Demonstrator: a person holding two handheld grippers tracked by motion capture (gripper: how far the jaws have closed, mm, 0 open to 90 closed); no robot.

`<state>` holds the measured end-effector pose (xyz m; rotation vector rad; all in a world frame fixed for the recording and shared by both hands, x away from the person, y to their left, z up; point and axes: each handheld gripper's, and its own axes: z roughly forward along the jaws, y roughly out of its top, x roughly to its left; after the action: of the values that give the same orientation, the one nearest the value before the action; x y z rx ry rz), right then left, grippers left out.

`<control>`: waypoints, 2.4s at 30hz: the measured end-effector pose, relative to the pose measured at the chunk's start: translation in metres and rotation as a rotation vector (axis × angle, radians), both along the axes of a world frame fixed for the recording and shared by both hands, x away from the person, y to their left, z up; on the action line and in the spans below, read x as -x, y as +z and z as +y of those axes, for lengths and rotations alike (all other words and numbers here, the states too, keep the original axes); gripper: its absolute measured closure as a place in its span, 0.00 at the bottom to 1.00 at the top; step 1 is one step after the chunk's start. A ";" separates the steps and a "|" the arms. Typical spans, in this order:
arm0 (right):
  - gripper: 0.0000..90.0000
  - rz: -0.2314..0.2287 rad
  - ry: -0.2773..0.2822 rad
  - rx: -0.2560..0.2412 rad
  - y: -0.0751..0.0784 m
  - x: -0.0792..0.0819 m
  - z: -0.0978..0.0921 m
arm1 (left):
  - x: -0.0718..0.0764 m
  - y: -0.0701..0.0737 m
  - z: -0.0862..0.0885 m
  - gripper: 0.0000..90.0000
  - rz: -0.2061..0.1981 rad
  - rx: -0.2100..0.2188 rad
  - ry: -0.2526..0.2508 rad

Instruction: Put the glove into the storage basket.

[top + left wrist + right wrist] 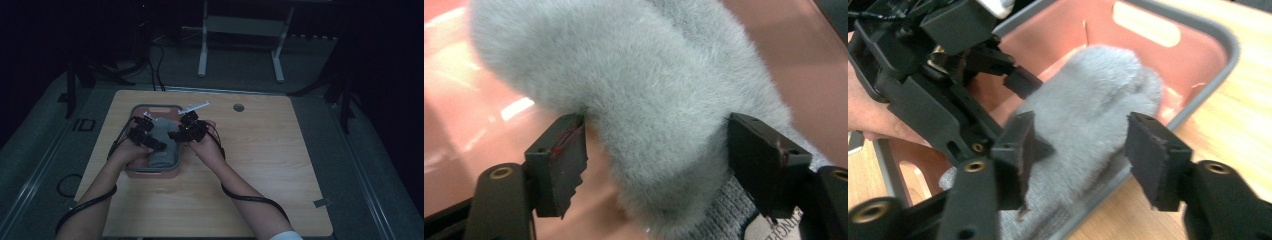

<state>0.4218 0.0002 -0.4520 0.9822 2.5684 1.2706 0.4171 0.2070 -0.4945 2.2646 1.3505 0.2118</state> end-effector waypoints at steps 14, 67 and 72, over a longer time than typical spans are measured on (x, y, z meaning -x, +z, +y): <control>0.15 -0.034 0.038 -0.016 0.001 0.000 -0.038 | 0.049 0.032 0.019 0.10 -0.320 0.108 0.063; 0.16 -0.130 -0.009 -0.011 -0.053 0.084 -0.226 | 0.129 -0.020 -0.143 0.09 -0.458 0.265 -0.324; 0.15 -0.142 -0.008 0.003 -0.061 0.093 -0.238 | 0.132 -0.030 -0.150 0.09 -0.447 0.266 -0.346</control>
<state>0.3286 -0.2376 -0.5134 0.8670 2.4565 1.2845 0.2854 0.0568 -0.5250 2.0261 0.7025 0.3678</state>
